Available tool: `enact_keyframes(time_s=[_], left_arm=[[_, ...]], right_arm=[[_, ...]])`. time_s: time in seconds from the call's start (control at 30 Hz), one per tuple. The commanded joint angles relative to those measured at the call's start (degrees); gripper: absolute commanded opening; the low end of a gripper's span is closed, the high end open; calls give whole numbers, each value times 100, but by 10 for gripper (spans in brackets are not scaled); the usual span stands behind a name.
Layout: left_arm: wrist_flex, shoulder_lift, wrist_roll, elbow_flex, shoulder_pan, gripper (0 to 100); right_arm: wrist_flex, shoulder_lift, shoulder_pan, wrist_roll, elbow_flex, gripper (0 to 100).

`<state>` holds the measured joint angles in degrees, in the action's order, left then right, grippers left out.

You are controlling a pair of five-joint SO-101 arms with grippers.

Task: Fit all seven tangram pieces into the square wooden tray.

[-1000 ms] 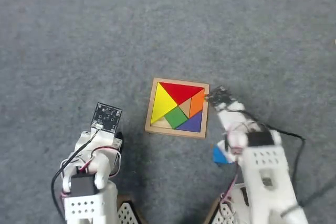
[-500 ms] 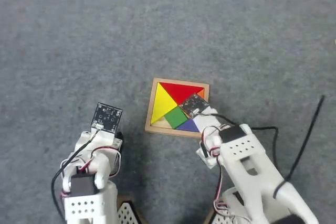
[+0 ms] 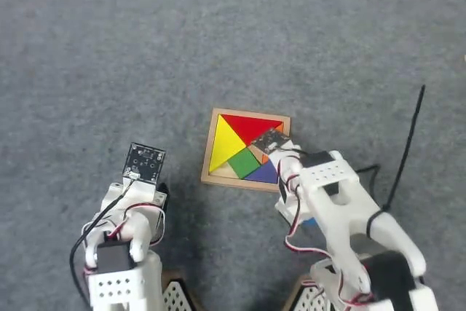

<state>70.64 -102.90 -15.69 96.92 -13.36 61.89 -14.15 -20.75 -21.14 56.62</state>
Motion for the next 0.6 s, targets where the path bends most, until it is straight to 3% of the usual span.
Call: enact_keyframes(time_s=[0.0,0.07,0.43,0.57], left_arm=[[-88,9,-53,-40,-26,167],[-88,9,-53,-40,-26,167],[-88,9,-53,-40,-35,167],[-97,9,-53,-40,-35,167]], right_arm=[[-48,277,189,-44,0,116],[-119,277,198,-35,-132,71],[-145,321,1270,-79,-1459,72],[629,57,1235,-422,-1495,74]])
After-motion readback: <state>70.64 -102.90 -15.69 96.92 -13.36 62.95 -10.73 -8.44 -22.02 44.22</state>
